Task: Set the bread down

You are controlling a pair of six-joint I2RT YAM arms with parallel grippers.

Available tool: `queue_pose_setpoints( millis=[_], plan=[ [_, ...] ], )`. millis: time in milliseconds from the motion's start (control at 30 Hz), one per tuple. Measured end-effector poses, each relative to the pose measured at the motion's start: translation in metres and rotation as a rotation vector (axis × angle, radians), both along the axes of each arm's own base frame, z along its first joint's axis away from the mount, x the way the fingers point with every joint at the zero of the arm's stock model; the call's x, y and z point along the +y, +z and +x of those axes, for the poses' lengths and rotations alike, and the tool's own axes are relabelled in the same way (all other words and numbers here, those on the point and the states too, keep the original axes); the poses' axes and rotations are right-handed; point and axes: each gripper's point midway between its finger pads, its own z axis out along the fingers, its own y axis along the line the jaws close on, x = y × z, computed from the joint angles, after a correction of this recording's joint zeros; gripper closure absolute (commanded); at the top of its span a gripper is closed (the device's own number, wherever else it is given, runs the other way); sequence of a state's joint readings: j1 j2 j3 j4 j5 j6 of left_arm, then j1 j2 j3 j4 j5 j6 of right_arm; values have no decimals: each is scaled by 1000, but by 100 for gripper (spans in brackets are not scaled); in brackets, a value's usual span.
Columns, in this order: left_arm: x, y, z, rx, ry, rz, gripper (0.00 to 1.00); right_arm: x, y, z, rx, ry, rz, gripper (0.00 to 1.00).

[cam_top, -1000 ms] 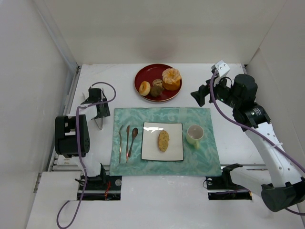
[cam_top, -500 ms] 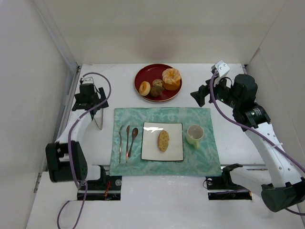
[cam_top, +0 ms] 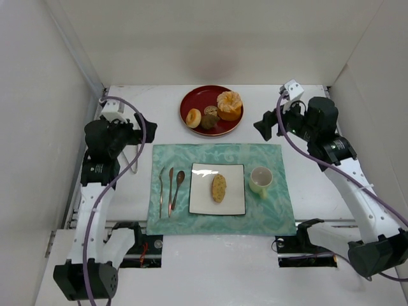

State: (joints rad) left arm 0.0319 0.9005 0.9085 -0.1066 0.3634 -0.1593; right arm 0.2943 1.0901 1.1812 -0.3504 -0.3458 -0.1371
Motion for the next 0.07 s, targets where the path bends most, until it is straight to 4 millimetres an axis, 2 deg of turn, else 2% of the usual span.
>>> queue_pose_setpoints(
  millis=[67],
  plan=[
    [-7, -2, -5, -13, -41, -11, 0, -1, 0, 1, 1, -9, 1, 0]
  ],
)
